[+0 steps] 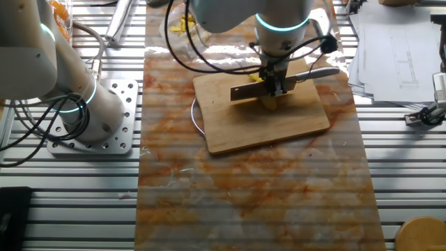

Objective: Chop the potatoes

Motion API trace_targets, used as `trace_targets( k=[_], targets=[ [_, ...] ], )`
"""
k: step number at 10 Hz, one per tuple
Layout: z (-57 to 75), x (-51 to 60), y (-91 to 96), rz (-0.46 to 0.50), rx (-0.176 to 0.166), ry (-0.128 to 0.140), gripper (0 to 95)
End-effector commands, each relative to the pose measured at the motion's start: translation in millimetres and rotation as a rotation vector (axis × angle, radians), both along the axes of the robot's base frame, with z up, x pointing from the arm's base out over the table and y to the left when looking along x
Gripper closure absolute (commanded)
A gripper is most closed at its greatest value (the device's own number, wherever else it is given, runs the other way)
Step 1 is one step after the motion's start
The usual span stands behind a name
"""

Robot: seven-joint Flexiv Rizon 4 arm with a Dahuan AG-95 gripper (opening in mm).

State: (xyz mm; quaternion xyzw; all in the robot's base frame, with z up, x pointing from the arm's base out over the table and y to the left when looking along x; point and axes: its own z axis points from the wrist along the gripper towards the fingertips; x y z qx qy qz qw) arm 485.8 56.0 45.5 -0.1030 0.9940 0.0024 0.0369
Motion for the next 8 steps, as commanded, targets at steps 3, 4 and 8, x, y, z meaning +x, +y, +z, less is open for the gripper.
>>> trace_targets(
  k=[3, 4, 8],
  targets=[
    [-50.6, 2.9, 1.0, 0.012, -0.008, 0.034, 95.0],
    [-43.6, 1.1, 1.7, 0.012, -0.009, 0.041, 95.0],
    [-69.4, 8.1, 0.3, 0.011, -0.038, 0.027, 95.0]
  ],
)
